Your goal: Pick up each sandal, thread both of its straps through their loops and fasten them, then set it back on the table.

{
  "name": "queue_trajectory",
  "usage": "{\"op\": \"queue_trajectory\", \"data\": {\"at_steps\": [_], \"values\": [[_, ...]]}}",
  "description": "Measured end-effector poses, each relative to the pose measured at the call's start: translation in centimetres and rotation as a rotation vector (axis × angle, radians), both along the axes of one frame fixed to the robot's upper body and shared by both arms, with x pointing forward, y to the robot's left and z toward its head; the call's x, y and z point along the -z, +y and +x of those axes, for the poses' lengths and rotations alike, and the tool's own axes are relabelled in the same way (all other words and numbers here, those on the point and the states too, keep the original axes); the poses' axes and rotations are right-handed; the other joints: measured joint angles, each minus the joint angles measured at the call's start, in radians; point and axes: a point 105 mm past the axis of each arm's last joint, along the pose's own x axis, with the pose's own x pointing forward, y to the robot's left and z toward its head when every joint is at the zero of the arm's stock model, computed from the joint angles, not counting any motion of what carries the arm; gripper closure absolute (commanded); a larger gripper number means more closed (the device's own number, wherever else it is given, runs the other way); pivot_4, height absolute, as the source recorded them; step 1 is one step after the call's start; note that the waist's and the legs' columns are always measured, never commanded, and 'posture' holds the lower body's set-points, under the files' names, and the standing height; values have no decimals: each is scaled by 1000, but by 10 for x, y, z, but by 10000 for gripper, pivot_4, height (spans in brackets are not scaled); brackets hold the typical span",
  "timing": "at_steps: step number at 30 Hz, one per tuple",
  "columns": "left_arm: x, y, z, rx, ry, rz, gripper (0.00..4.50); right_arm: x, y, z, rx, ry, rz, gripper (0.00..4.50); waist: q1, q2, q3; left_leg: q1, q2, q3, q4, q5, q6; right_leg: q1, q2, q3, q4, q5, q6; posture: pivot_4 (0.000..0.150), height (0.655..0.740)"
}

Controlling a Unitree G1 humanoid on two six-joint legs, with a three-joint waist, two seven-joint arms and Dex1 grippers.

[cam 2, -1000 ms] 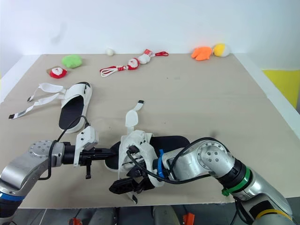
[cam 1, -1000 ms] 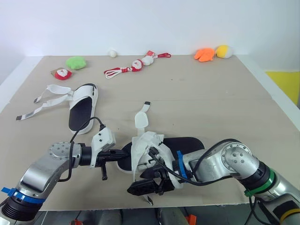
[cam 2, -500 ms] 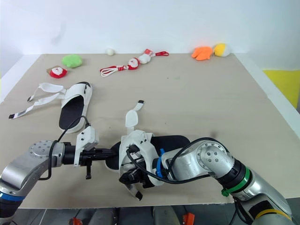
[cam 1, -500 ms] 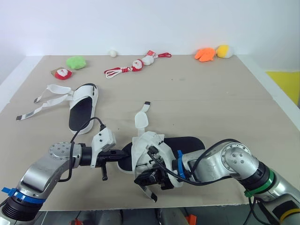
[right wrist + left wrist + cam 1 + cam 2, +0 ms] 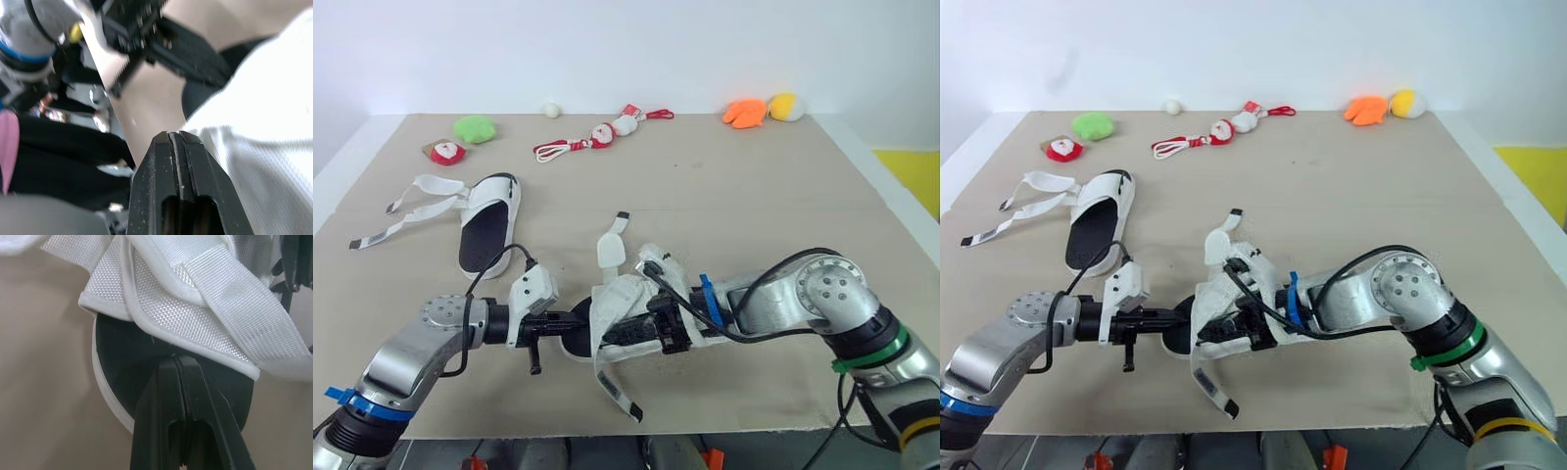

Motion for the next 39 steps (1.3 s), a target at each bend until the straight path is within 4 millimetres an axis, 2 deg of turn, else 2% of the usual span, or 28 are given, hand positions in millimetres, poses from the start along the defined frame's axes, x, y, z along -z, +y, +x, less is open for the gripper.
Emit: {"op": "queue_trajectory", "data": {"at_steps": [2, 7, 8, 11, 17, 29, 33, 34, 35, 36, 37, 38, 39], "values": [[0, -1, 1, 1, -4, -1, 45000, 0, 1, -9, -32, -10, 2, 26472, -1, 0, 0, 0, 0, 0, 0, 0, 0, 0, 0, 0, 0, 0, 0, 1500, 7400], [0, -1, 1, -4, -1, 1, 45000, 25, -2, -27, -43, 71, -46, 991, -2, 0, 0, 0, 0, 0, 1, 0, 0, 0, 0, 0, 0, 0, 0, 1500, 7400], [0, -1, 1, -4, -1, 1, 45000, 25, -3, -27, -41, 70, -44, 388, -3, 0, 0, 0, 0, 0, 1, 0, 1, 0, 0, 0, 0, 1, 1, 1500, 7400], [1, -1, 0, -8, 3, 0, 45000, 25, -1, -28, -33, 65, -34, 388, -3, 0, 0, 1, 1, 0, 1, 0, 1, 0, 0, -1, 0, 1, 1, 1500, 7400], [0, -1, -1, -10, 8, 1, 45000, 40, 2, -27, 40, 85, -66, 388, -3, 0, 0, 0, 1, -1, 1, 0, 1, 0, 0, 0, 0, 0, 0, 1500, 7400], [1, -1, -4, -24, 19, -3, 45000, 44, 12, -30, 74, 40, -97, 388, -4, 0, 0, 0, 1, -1, 1, 0, 1, 0, 1, -1, 0, 0, 0, 1500, 7400], [0, -1, -4, -27, 21, -5, 45000, 47, 10, -28, 93, 28, -126, 13050, -4, 0, 0, 0, 1, -1, 1, 0, 1, 0, 1, -1, 0, 0, 0, 1500, 7400], [0, -1, -4, -27, 21, -5, 45000, 47, 10, -28, 93, 28, -128, 15098, -4, 0, 0, 0, 1, -1, 1, 0, 1, 0, 1, -1, 0, 0, 0, 1500, 7400], [0, -1, -4, -26, 22, -5, 45000, 49, 10, -28, 94, 29, -135, 15098, -4, 0, 0, 0, 1, -1, 1, 0, 1, 0, 1, -1, 0, 0, 0, 1500, 7400], [0, -1, -4, -26, 22, -5, 45000, 49, 10, -28, 95, 30, -138, 22136, -4, 0, 0, 0, 1, -1, 1, 0, 1, 0, 1, -1, 0, 0, 0, 1500, 7400], [0, -1, -4, -26, 22, -5, 45000, 49, 10, -27, 98, 29, -140, 23764, -4, 0, 0, 0, 1, -1, 1, 0, 1, 0, 1, -1, 0, 0, 0, 1500, 7400], [0, -1, -4, -26, 23, -4, 45000, 50, 10, -27, 100, 23, -148, 29454, -4, 0, 0, 0, 1, -1, 1, 0, 1, 0, 1, -1, 0, 0, 0, 1500, 7400], [0, -1, -4, -25, 23, -4, 45000, 50, 10, -27, 99, 22, -150, 31864, -4, 0, 0, 0, 1, -1, 1, 0, 1, 0, 1, -1, 0, 0, 0, 1500, 7400]]}}
